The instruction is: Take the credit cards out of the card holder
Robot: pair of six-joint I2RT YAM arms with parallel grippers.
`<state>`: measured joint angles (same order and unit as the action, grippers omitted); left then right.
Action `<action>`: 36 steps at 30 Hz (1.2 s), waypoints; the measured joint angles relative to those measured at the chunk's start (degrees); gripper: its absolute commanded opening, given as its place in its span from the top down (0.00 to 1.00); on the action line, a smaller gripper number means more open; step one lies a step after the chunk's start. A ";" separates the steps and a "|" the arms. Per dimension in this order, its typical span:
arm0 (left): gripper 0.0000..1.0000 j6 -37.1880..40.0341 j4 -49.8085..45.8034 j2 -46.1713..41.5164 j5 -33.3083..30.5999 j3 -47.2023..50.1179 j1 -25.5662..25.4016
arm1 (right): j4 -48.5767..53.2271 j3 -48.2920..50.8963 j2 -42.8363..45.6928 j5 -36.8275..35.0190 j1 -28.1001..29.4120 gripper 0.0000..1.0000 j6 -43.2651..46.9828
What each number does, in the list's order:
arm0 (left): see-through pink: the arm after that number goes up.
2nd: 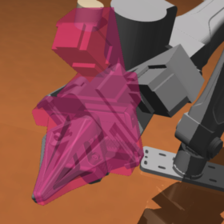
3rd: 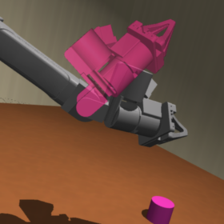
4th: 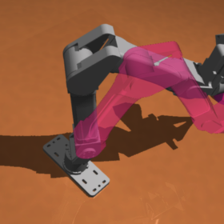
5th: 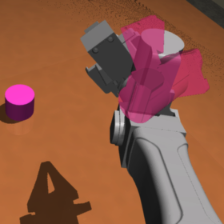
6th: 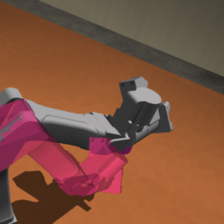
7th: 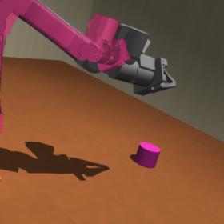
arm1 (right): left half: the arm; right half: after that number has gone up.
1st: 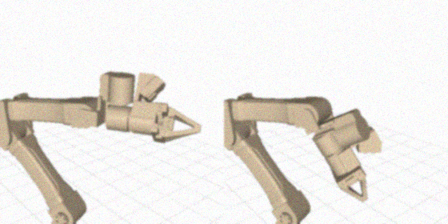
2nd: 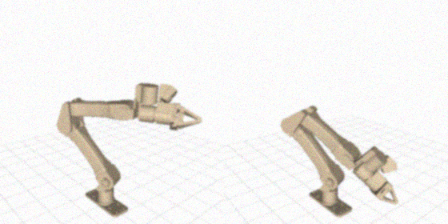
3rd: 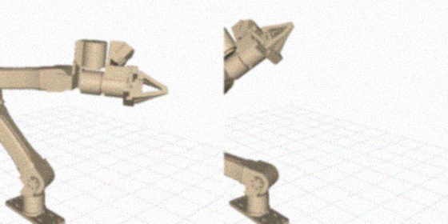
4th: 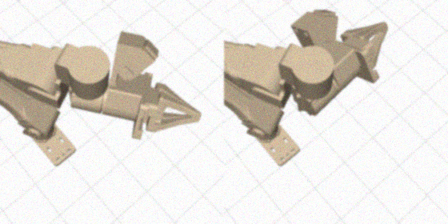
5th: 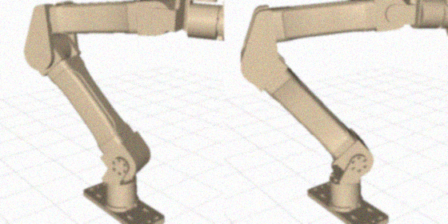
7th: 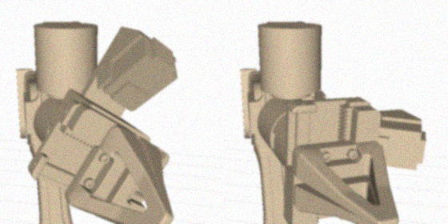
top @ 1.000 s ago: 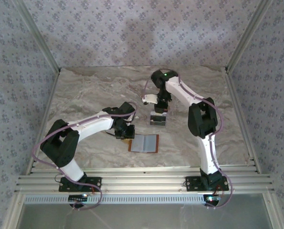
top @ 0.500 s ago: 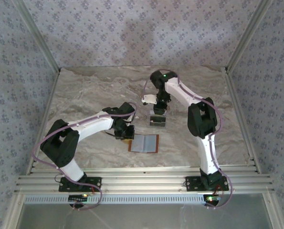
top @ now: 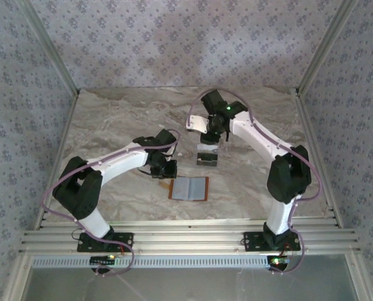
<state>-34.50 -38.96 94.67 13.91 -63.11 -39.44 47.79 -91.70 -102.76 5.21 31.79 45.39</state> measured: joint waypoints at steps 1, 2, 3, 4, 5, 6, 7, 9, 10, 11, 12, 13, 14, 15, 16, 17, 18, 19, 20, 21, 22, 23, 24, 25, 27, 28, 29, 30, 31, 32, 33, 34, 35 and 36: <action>0.87 0.13 0.02 0.35 0.22 0.00 0.33 | -1.84 2.34 1.29 0.42 0.72 0.68 -2.86; 0.88 0.24 0.02 0.61 0.39 0.00 0.63 | -3.17 4.24 2.21 0.85 1.33 0.68 -4.96; 0.89 0.42 0.04 0.85 0.59 0.00 0.94 | -4.76 6.43 3.23 1.51 2.12 0.68 -8.00; 0.90 0.46 0.07 1.05 0.83 0.00 1.27 | -6.40 8.68 4.26 2.19 2.93 0.68 -11.34; 0.90 0.52 0.09 1.25 0.96 0.00 1.55 | -7.82 10.60 5.07 2.75 3.61 0.68 -14.10; 0.91 0.61 0.13 1.38 1.11 0.07 1.81 | -9.44 12.81 5.99 3.19 4.39 0.69 -17.70; 0.91 0.63 0.15 1.46 1.27 0.15 2.01 | -10.99 14.82 6.82 3.39 5.18 0.69 -21.62; 0.92 0.66 0.20 1.51 1.31 0.63 2.34 | -13.75 17.97 7.89 3.63 6.45 0.71 -28.79; 0.92 0.66 0.15 1.57 1.29 0.90 2.38 | -15.08 19.43 8.39 3.63 7.08 0.72 -32.61; 0.92 0.66 0.17 1.70 1.31 1.14 2.45 | -15.93 20.46 8.68 3.61 7.61 0.73 -35.67; 0.92 0.66 0.22 1.95 1.31 1.49 2.45 | -16.81 21.49 9.01 3.54 8.15 0.76 -39.17; 0.92 0.68 0.48 2.19 1.33 1.92 2.45 | -18.40 23.04 9.51 3.54 8.66 0.77 -42.93; 0.93 0.68 0.98 2.40 1.49 2.45 2.45 | -19.41 24.30 9.97 3.52 9.05 0.78 -46.01; 0.93 0.68 1.44 2.62 1.53 2.99 2.49 | -20.31 25.79 10.49 3.56 9.49 0.78 -49.44; 0.93 0.66 1.97 2.89 1.75 3.69 2.49 | -21.46 27.41 11.02 3.58 9.86 0.78 -52.70; 0.93 0.66 2.32 3.06 1.86 4.26 2.49 | -22.27 28.55 11.43 3.61 10.14 0.78 -55.34; 0.93 0.63 2.86 3.30 2.14 5.03 2.49 | -22.93 29.86 11.87 3.61 10.43 0.78 -58.51; 0.93 0.63 3.30 3.50 2.40 5.77 2.49 | -23.52 30.77 12.24 3.61 10.64 0.79 -61.05; 0.93 0.61 3.63 3.67 2.64 6.32 2.49 | -23.87 31.56 12.66 3.58 10.84 0.79 -63.41; 0.93 0.61 4.20 3.76 3.08 7.04 2.49 | -23.89 32.09 13.14 3.54 10.97 0.79 -65.68; 0.93 0.59 4.72 3.58 3.54 7.41 2.64 | -23.87 32.46 13.66 3.52 11.02 0.79 -67.95; 0.93 0.57 5.09 3.50 3.78 7.67 2.71 | -23.91 32.68 14.16 3.52 11.04 0.79 -69.64; 0.94 0.44 5.53 3.32 4.09 7.98 2.75 | -23.98 32.92 14.82 3.45 11.08 0.79 -71.52; 0.93 0.42 6.08 3.10 4.37 8.37 2.82 | -24.17 33.29 15.65 3.48 11.08 0.78 -73.31; 0.94 0.39 7.02 2.71 4.79 9.07 2.82 | -24.55 34.07 17.16 3.78 11.06 0.75 -76.15; 0.93 0.35 7.52 2.47 4.90 9.44 2.82 | -24.76 34.42 17.75 4.26 11.06 0.74 -77.59; 0.94 0.22 7.82 2.25 4.92 9.73 2.82 | -24.92 34.58 18.01 4.74 11.08 0.73 -78.82; 0.94 0.09 8.15 2.05 4.92 9.97 2.86 | -25.16 34.69 18.05 5.20 11.13 0.73 -80.08; 0.94 -0.04 8.28 2.01 4.94 10.05 2.86 | -25.59 34.82 18.03 6.01 11.23 0.73 -81.33; 0.94 -0.07 8.37 2.01 4.96 10.05 2.95 | -25.99 35.04 18.01 6.69 11.28 0.73 -82.42; 0.94 -0.15 8.52 1.99 5.14 10.16 2.97 | -26.47 35.36 18.01 7.58 11.41 0.73 -83.73; 0.94 -0.31 8.79 1.92 5.25 10.36 3.04 | -26.97 35.63 17.88 8.37 11.56 0.73 -84.98; 0.94 -0.48 8.98 1.84 5.40 10.54 3.08 | -27.36 35.76 17.62 9.05 11.74 0.73 -85.96; 0.94 -0.63 9.25 1.73 5.57 10.78 3.08 | -27.93 35.80 17.09 9.79 12.02 0.73 -87.08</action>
<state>-35.14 -29.71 96.40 19.49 -52.34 -36.36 19.86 -55.90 -85.67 15.00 43.81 -41.69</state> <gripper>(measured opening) 0.066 0.271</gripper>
